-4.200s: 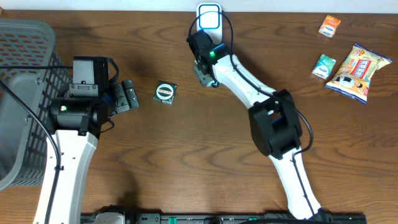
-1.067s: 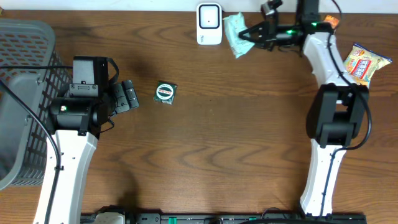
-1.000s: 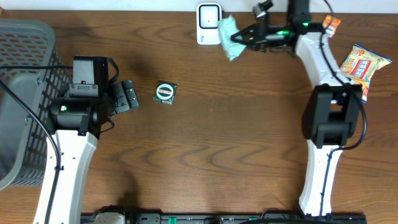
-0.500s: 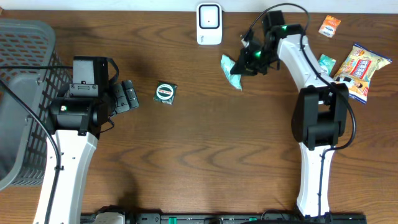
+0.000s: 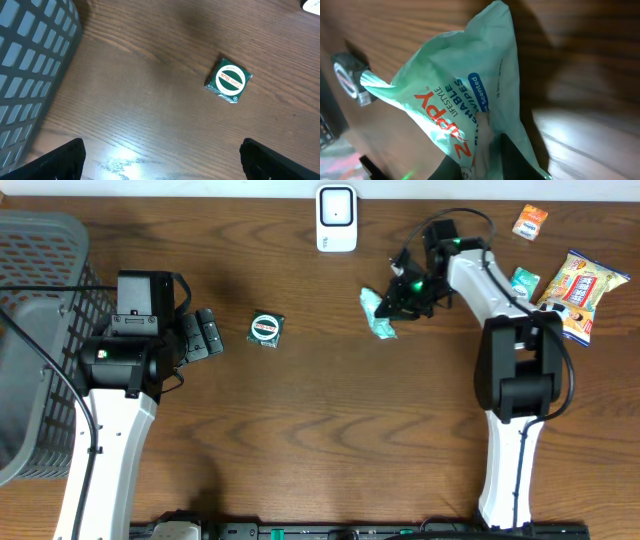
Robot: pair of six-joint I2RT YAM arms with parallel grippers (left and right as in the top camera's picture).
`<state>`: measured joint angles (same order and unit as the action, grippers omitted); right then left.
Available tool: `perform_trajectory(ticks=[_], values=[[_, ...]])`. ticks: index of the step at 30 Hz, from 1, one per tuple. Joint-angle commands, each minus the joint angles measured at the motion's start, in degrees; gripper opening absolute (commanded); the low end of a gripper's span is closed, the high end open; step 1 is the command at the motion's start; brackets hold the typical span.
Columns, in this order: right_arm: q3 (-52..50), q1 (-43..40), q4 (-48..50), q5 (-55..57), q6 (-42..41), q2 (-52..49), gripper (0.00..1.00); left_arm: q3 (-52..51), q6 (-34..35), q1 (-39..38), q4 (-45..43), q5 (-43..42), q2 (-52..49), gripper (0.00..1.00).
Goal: Scan the item barcode
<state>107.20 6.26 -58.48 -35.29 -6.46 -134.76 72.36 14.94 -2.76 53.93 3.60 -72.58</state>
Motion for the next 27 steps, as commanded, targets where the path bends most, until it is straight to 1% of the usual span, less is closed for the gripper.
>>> perform_trajectory(ticks=[1,3,5,6,7,8,9,10,12,14,16,17,20,21,23,27], values=[[2.6,-5.6,-1.1,3.8,0.8,2.6,0.18,0.3,-0.3,0.2,0.2,0.8,0.2,0.98],[4.6,-7.9,-2.1,3.9,1.0,3.3,0.22,0.3,-0.3,0.2,0.2,0.7,0.2,0.98],[6.9,-9.9,-3.5,3.8,1.5,3.4,0.21,0.3,-0.3,0.2,0.2,0.7,0.2,0.98],[7.7,-10.6,-4.3,3.7,1.5,3.4,0.15,0.3,-0.3,0.2,0.2,0.8,0.2,0.98],[8.3,-11.2,-5.0,3.2,1.7,3.4,0.03,0.3,-0.3,0.2,0.2,0.8,0.2,0.98],[8.5,-11.7,-5.4,1.4,2.3,3.4,0.01,0.3,-0.3,0.2,0.2,0.8,0.2,0.98],[8.5,-12.0,-5.7,-1.0,3.0,3.4,0.01,0.3,-0.3,0.2,0.2,0.8,0.2,0.98],[8.3,-12.3,-6.1,-10.5,6.4,3.4,0.01,0.3,-0.3,0.2,0.2,0.8,0.2,0.98],[8.1,-12.2,-6.3,-16.7,8.3,3.4,0.01,0.3,-0.3,0.2,0.2,0.7,0.2,0.98],[8.2,-12.0,-6.3,-17.2,8.3,3.4,0.01,0.3,-0.3,0.2,0.2,0.8,0.2,0.98],[8.1,-11.6,-6.2,-13.2,8.3,3.4,0.01,0.3,-0.3,0.2,0.2,0.8,0.2,0.98],[8.1,-11.3,-6.2,-8.3,8.2,3.4,0.03,0.3,-0.3,0.2,0.2,0.8,0.2,0.98],[8.1,-10.1,-6.5,8.2,5.9,3.4,0.26,0.3,-0.3,0.2,0.2,0.8,0.2,0.97],[8.1,-9.4,-6.7,13.0,4.8,3.4,0.32,0.3,-0.3,0.2,0.2,0.8,0.2,0.98],[8.1,-8.2,-6.5,18.8,4.6,3.4,0.43,0.3,-0.3,0.2,0.2,0.8,0.2,0.98],[8.1,-4.9,-4.2,27.8,3.5,3.4,0.48,0.3,-0.3,0.2,0.2,0.8,0.2,0.98]])
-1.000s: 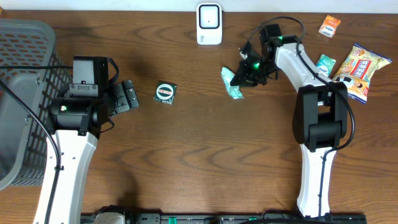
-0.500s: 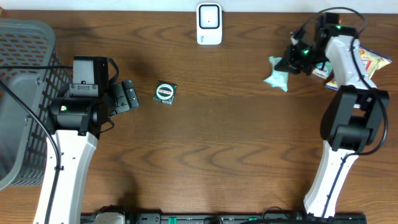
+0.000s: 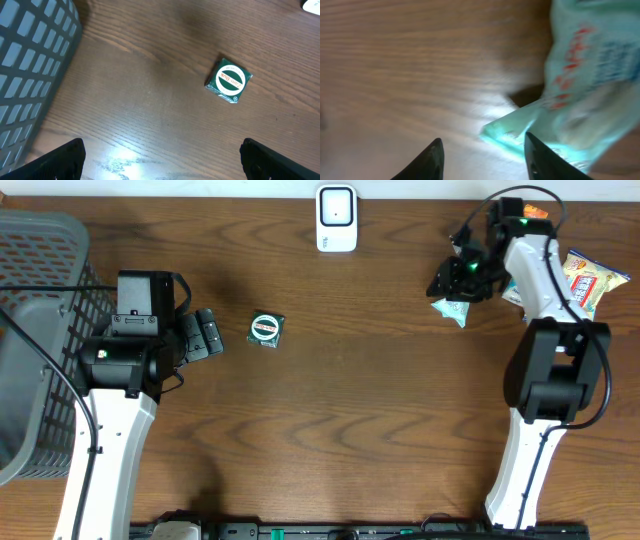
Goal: Scan the item barcode
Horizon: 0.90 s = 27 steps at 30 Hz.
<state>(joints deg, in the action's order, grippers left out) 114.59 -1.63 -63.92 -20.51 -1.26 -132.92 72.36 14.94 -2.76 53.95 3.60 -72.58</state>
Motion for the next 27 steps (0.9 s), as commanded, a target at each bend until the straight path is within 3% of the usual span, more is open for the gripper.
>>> perform_trajectory(ticks=[1,14,17,27], values=[[0.7,4.2,2.3,16.6,-3.1,1.6,0.49,0.3,-0.3,0.2,0.2,0.8,0.2,0.98],[-0.7,18.1,7.6,57.1,-11.4,1.5,0.53,0.3,-0.3,0.2,0.2,0.8,0.2,0.98],[-3.0,18.8,7.8,63.6,-15.1,1.5,0.59,0.3,-0.3,0.2,0.2,0.8,0.2,0.98],[-14.3,14.5,16.9,59.6,-13.0,1.5,0.70,0.3,-0.3,0.2,0.2,0.8,0.2,0.98]])
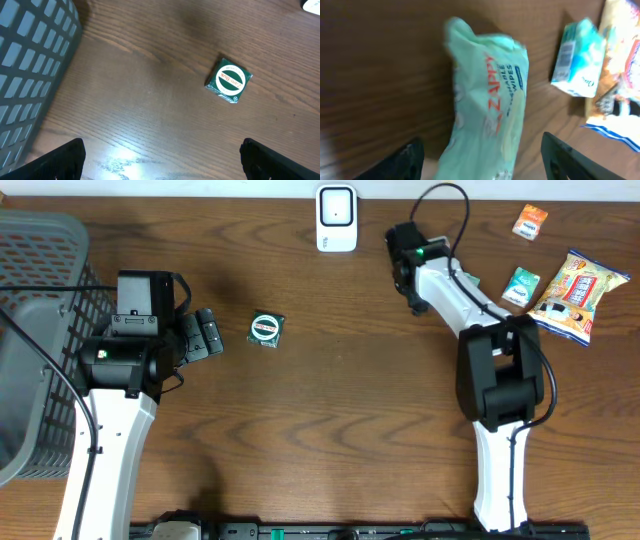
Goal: Scan the item barcode
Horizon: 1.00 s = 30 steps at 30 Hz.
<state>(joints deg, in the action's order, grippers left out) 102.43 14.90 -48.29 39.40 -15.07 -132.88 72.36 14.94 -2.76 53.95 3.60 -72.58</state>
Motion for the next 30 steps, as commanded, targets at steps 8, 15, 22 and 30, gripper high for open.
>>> perform_trajectory(ticks=[8,15,22,30], values=[[-3.6,-4.7,0.9,-10.3,1.0,1.5,0.03,0.3,-0.3,0.2,0.2,0.8,0.2,0.98],[0.0,-6.6,-3.8,-29.3,2.6,3.1,0.01,0.3,-0.3,0.2,0.2,0.7,0.2,0.98],[2.9,-10.3,-3.5,-69.0,8.5,8.3,0.01,0.3,-0.3,0.2,0.2,0.8,0.2,0.98],[-0.1,-13.0,-4.6,-106.8,15.5,6.4,0.01,0.3,-0.3,0.2,0.2,0.8,0.2,0.98]])
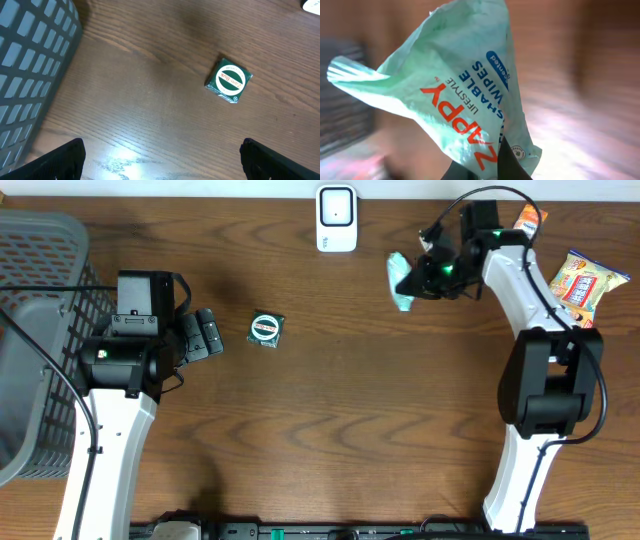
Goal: Scan the item barcode
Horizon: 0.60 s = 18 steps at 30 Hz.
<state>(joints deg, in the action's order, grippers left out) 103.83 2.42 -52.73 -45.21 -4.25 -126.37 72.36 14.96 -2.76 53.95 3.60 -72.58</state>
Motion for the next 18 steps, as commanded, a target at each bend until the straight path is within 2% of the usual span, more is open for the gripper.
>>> perform_trajectory(ticks=[1,5,10,13,15,18], values=[[-3.0,-0.5,0.2,-25.7,4.8,-0.5,0.01,0.3,-0.3,0.2,0.2,0.8,0.2,0.98],[-9.3,0.3,3.7,-32.5,4.7,-2.1,0.01,0.3,-0.3,0.2,0.2,0.8,0.2,0.98],[-16.4,-0.6,8.9,-34.3,3.8,-3.9,0.01,0.3,-0.3,0.2,0.2,0.8,0.2,0.98],[-18.4,-2.3,10.3,-28.0,0.8,-4.4,0.01,0.3,-0.3,0.2,0.2,0.8,0.2,0.98],[-18.9,-3.6,10.2,-18.7,-2.3,-4.4,0.01,0.3,-0.3,0.2,0.2,0.7,0.2,0.98],[-18.6,-5.4,9.7,-7.7,-4.0,-4.4,0.08,0.3,-0.3,0.2,0.2,0.8,0.2,0.98]])
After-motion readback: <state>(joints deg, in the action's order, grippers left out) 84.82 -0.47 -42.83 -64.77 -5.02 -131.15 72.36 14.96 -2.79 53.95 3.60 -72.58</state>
